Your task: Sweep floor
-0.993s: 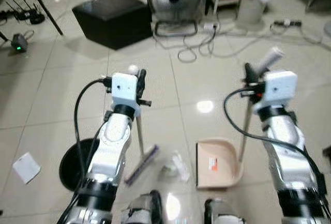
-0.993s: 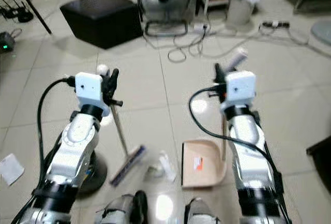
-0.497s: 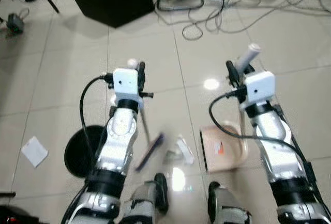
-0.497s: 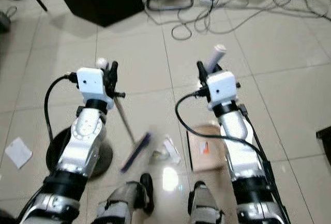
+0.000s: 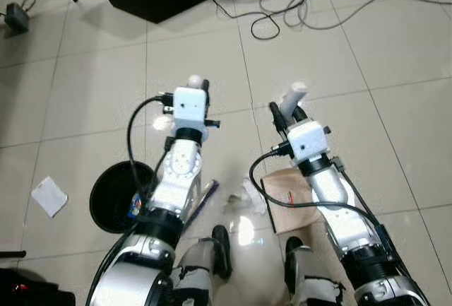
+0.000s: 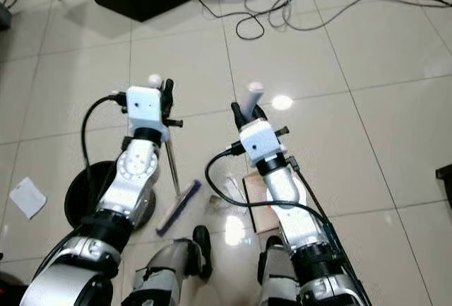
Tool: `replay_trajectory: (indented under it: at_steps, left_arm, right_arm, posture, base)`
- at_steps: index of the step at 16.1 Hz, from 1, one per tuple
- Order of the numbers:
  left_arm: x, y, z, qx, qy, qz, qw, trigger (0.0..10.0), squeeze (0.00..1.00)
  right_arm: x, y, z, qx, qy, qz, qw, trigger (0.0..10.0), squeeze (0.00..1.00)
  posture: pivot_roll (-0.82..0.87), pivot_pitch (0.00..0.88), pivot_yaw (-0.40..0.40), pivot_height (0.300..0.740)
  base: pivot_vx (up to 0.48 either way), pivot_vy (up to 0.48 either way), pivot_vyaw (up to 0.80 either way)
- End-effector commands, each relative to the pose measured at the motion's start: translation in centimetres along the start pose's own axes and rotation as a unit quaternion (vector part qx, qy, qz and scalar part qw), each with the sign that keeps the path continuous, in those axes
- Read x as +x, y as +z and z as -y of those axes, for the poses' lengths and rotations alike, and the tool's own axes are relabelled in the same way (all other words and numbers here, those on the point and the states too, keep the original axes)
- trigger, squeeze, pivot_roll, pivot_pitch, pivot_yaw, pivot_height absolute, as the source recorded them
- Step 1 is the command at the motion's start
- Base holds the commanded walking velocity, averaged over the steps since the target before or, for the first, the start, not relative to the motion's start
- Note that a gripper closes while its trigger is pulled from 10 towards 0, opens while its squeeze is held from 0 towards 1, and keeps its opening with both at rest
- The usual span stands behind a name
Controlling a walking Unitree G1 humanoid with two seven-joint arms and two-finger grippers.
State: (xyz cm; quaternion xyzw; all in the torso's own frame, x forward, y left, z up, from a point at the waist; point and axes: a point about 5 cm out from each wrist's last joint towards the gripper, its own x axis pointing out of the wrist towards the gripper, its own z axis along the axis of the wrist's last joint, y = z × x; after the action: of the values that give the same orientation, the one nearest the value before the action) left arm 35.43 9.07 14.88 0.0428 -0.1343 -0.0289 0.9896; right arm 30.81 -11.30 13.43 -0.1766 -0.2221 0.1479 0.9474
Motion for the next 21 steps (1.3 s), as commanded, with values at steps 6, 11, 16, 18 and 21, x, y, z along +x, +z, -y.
replay_trajectory:
  at_steps: [6, 11, 16, 18, 21]
  left_arm:
    - [0.4, 0.4, 2.4, -0.121, 0.018, -0.016, 0.992, 10.0, 0.0]
    - [1.3, 3.2, 4.2, -0.218, -0.03, 0.011, 0.975, 10.0, 0.0]
    - [2.3, 6.7, 4.0, -0.278, -0.062, 0.052, 0.957, 10.0, 0.0]
    - [2.5, 6.8, 3.5, -0.247, -0.075, 0.06, 0.964, 10.0, 0.0]
    - [3.1, 6.4, 0.8, -0.166, -0.058, 0.071, 0.982, 10.0, 0.0]
  right_arm:
    - [0.2, -0.4, -0.4, 0.056, -0.071, -0.005, 0.996, 10.0, 0.0]
    - [0.5, -0.5, 0.4, 0.067, -0.092, -0.005, 0.993, 10.0, 0.0]
    - [1.0, -1.0, 1.9, 0.065, -0.103, -0.011, 0.992, 10.0, 0.0]
    - [1.3, -0.8, 2.3, 0.065, -0.106, -0.006, 0.992, 10.0, 0.0]
    - [1.4, -0.3, 3.6, 0.07, -0.12, 0.012, 0.99, 10.0, 0.0]
  posture:
    - [0.08, 0.371, 0.165, 0.74]
    - [0.06, 0.345, 0.168, 0.74]
    - [0.05, 0.285, 0.147, 0.74]
    - [0.04, 0.263, 0.139, 0.74]
    - [0.01, 0.224, 0.129, 0.74]
  base:
    - [0.0, 0.0, 0.0]
    - [0.0, 0.0, 0.0]
    - [0.0, 0.0, 0.0]
    - [0.0, 0.0, 0.0]
    - [0.0, 0.0, 0.0]
